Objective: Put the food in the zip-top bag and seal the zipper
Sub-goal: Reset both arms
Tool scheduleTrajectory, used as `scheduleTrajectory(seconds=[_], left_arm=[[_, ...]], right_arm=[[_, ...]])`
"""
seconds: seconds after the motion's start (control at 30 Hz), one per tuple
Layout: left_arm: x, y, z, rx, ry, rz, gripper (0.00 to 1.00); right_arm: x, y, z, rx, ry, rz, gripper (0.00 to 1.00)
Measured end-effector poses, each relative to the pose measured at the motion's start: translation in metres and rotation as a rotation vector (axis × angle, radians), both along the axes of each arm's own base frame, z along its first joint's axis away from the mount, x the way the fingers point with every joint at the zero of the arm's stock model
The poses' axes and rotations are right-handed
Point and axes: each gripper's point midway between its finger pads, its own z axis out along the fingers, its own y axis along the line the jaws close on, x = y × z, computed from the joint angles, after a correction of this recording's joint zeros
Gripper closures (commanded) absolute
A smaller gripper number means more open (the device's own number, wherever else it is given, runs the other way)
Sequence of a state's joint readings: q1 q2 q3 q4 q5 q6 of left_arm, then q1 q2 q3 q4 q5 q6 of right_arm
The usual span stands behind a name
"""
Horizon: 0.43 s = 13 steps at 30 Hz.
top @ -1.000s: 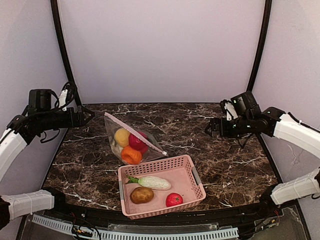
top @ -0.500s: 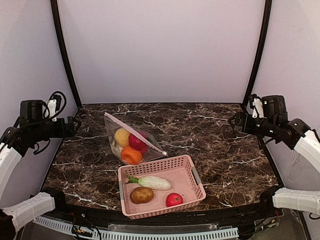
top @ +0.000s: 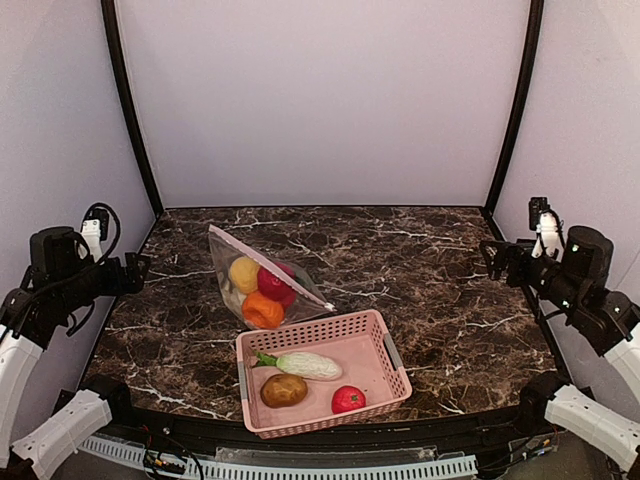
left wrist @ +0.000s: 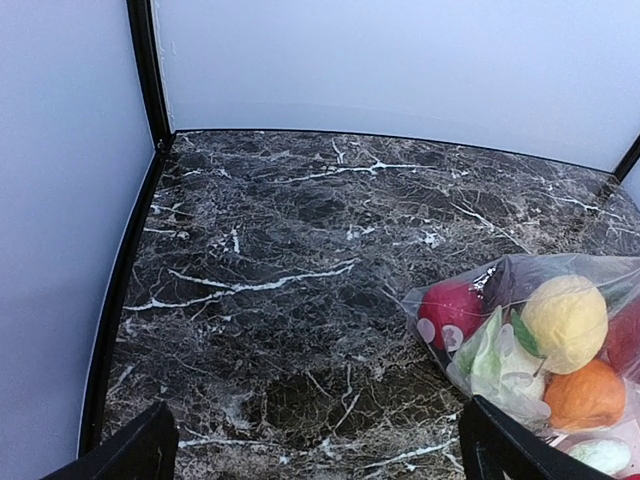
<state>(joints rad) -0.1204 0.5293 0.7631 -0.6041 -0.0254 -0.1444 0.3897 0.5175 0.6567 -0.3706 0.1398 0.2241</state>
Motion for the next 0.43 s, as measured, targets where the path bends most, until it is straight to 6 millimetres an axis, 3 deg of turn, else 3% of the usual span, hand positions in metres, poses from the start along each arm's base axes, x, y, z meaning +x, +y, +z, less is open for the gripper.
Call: scheduleTrajectory(seconds=[0.13, 0.43], left_arm=[[-0.0048, 0.0022, -0.0085, -0.002, -0.006, 0.011, 0.01], [-0.009, 0.0055, -0.0005, -0.004, -0.057, 0.027, 0.01]], right_arm=[[-0.0046, -0.006, -0.0009, -0.01, -0.026, -0.018, 0.01], [-0.004, -0.0091, -0.0036, -0.022, -0.026, -0.034, 0.01]])
